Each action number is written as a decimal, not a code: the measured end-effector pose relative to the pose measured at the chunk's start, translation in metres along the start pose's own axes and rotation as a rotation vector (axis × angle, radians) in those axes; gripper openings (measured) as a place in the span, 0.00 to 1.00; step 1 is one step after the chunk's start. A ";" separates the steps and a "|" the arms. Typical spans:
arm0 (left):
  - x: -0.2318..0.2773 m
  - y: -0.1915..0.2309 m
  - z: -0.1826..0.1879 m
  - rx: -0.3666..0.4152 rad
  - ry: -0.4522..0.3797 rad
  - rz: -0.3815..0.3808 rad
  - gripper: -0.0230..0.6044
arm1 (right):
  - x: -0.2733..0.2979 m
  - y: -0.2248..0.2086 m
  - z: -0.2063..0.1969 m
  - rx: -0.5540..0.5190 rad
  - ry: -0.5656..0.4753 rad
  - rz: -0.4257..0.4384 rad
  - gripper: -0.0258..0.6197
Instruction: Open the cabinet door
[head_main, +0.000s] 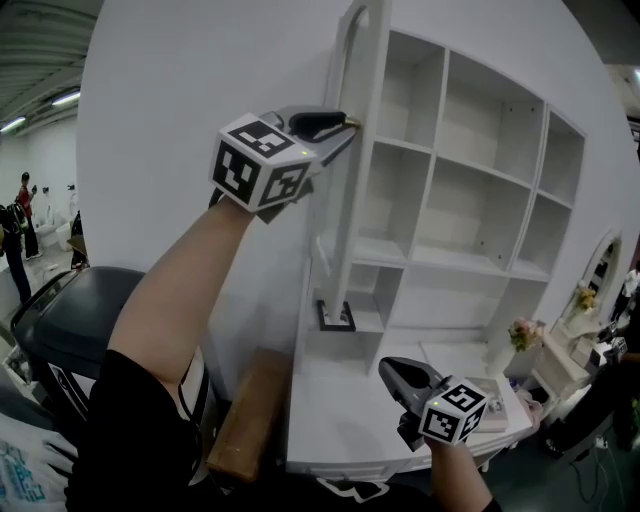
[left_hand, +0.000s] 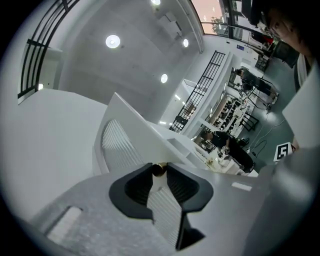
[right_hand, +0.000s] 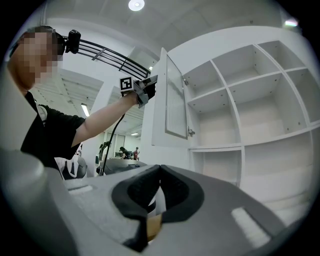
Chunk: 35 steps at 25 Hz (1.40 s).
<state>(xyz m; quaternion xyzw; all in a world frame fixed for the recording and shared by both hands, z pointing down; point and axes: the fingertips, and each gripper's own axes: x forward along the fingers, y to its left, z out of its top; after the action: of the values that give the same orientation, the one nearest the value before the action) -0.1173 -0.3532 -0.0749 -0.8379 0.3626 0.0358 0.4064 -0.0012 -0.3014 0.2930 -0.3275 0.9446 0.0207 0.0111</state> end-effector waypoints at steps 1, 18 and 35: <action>-0.005 0.003 -0.001 -0.008 0.000 0.000 0.19 | 0.000 0.004 -0.003 0.003 0.003 -0.002 0.04; -0.073 -0.006 0.000 -0.014 0.043 0.041 0.35 | -0.014 0.039 -0.015 0.012 0.082 0.028 0.04; -0.189 -0.282 -0.057 -0.424 0.186 -0.145 0.27 | -0.120 0.091 0.000 -0.100 0.018 0.114 0.04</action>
<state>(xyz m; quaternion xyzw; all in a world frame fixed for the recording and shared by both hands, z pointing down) -0.0899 -0.1695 0.2143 -0.9280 0.3216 0.0043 0.1878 0.0361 -0.1557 0.3003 -0.2736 0.9595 0.0654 -0.0148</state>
